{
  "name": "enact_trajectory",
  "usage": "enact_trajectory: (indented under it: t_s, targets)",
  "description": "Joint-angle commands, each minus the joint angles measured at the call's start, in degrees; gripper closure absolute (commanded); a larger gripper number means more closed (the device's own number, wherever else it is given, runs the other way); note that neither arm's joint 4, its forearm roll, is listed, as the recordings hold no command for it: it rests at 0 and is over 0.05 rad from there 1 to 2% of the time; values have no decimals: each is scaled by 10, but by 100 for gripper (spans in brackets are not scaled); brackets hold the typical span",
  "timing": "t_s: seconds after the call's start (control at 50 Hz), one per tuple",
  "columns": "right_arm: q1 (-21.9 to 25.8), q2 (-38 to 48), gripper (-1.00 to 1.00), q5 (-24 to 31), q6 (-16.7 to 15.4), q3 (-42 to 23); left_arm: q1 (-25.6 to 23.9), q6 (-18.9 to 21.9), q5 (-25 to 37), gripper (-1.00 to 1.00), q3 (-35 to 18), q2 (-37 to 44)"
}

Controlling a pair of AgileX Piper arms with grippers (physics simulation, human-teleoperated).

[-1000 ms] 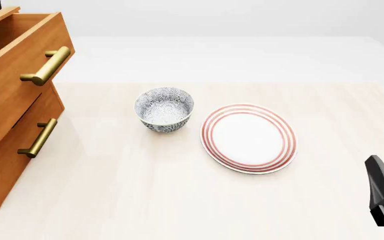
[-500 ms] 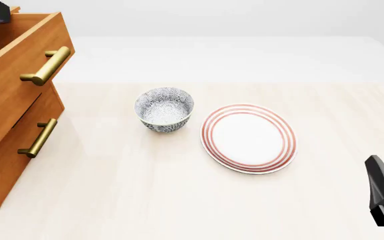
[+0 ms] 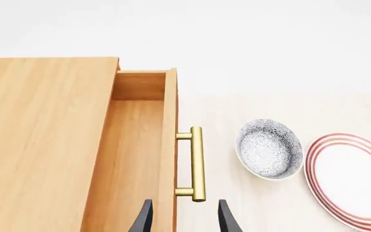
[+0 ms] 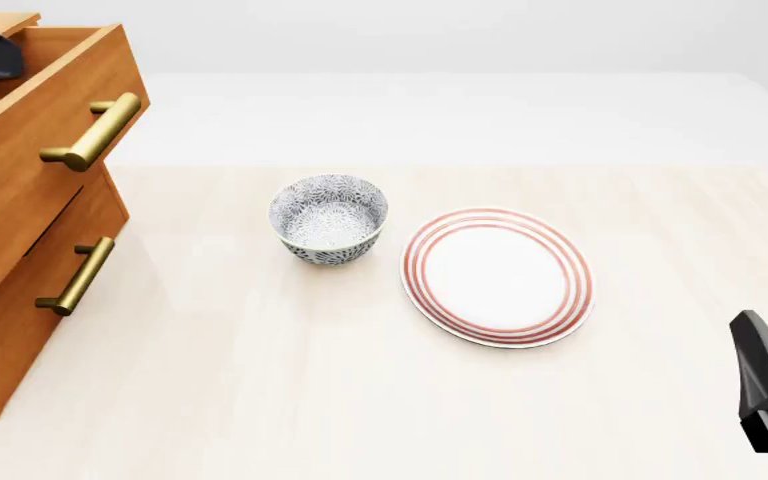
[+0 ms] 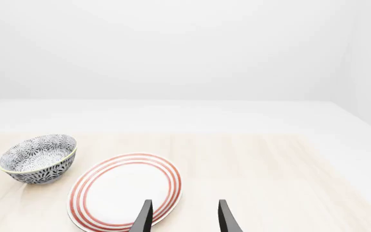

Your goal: Open the top drawer of the cabinet.

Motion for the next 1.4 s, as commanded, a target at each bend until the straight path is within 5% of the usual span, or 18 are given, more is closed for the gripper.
enact_trajectory:
  t_s: [0.02, 0.68, 1.4]
  targets:
    - [0, 0, -100, 0, 0, 0, 5, -5, -3, -100, 21, 2]
    - [0, 0, -100, 0, 0, 0, 18, 10, 26, -100, 8, 10]
    - [0, 0, -100, 0, 0, 0, 12, 2, -8, -100, 39, 27]
